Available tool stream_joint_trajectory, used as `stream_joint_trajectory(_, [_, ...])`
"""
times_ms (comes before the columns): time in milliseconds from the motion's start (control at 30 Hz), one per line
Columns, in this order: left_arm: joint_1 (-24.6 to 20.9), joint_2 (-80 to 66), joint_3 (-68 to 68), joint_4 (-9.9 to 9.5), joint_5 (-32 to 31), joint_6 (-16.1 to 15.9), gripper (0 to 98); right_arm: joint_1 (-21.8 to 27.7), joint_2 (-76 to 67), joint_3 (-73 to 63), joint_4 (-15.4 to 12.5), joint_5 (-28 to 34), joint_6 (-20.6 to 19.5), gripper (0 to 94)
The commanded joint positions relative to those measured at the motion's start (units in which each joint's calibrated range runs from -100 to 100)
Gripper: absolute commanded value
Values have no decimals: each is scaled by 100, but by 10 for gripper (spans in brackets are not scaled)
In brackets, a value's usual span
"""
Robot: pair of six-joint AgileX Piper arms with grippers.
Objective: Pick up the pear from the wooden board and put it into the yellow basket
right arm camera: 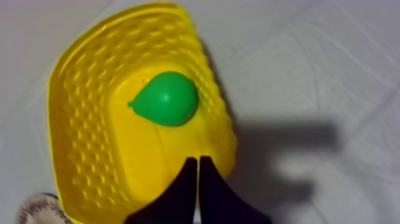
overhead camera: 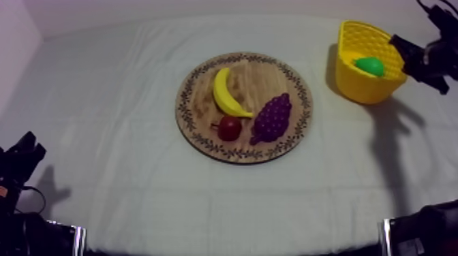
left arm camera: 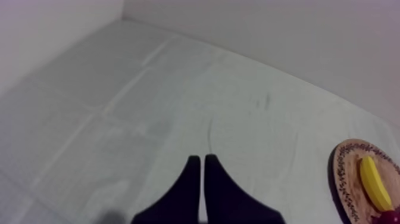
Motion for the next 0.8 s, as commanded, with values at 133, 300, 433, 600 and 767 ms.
stream_joint_trajectory(133, [1,-4,4,0,4,-1,1,234,-1514,1445,-506,-972,664,7])
stream_joint_trajectory(300, [1,-4,4,0,4,0,1,344,-2540,2480,-1982,-1520,2247,7])
stream_joint_trajectory(433, [1,-4,4,0,4,1,1,329,-3444,3182,-2966,-1621,3325,7])
stream_joint_trajectory(600, [1,-4,4,0,4,1,1,280,-4582,3829,-3663,-1299,4108,7])
stream_joint_trajectory(767, [1,-4,4,0,4,-1,1,272,-5593,4090,-4299,-595,4699,7])
